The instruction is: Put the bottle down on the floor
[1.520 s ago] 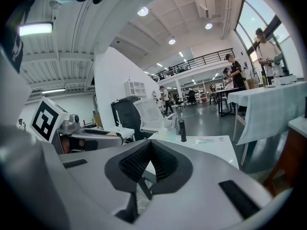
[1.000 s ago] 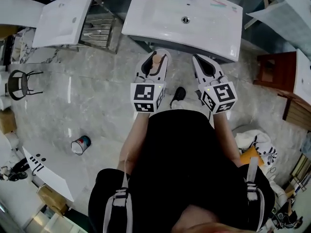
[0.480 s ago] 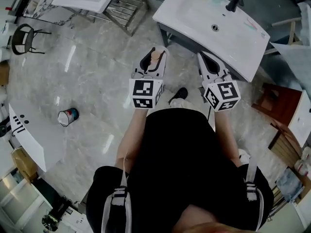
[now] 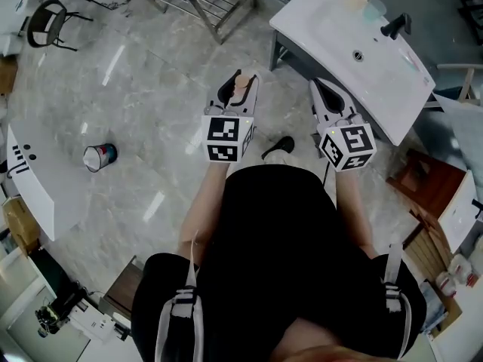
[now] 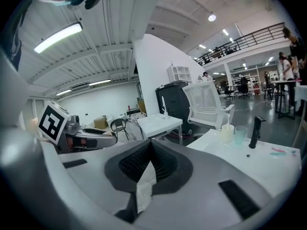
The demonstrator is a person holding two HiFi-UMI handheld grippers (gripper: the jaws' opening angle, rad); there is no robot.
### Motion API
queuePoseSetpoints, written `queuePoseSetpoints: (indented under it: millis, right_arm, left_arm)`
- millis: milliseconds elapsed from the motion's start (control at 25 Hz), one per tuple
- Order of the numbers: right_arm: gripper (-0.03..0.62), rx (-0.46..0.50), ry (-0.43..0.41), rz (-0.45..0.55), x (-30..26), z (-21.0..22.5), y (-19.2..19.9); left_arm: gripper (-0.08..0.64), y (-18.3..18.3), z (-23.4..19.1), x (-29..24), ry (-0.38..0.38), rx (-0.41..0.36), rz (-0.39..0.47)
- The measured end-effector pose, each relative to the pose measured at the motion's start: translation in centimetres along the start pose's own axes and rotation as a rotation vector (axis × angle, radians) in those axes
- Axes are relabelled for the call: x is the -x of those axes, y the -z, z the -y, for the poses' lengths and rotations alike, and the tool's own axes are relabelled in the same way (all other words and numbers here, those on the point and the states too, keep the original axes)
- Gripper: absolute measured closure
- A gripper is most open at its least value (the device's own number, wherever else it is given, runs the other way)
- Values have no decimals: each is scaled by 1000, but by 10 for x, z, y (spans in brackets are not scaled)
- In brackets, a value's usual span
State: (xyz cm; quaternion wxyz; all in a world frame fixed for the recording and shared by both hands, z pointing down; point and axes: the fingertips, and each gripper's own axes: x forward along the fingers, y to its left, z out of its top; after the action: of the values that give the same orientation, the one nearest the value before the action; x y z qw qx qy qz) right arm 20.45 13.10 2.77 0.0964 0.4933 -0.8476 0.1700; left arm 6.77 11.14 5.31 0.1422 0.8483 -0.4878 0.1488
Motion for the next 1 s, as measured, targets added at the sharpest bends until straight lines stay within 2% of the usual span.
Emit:
queuePoseSetpoints:
  millis: [280, 560, 840, 1000]
  right_arm:
    - [588, 10, -9, -40, -31, -22, 3]
    - [588, 4, 9, -68, -71, -37, 16]
    - [588, -17, 43, -139, -132, -33, 54]
    - [588, -41, 65, -194, -158, -28, 87]
  left_arm:
    - [413, 11, -34, -13, 17, 8, -30]
    - [413, 33, -66, -43, 97, -24, -75]
    - [413, 78, -110, -103, 151, -49, -145]
    - [413, 118, -125, -135, 177, -50, -189]
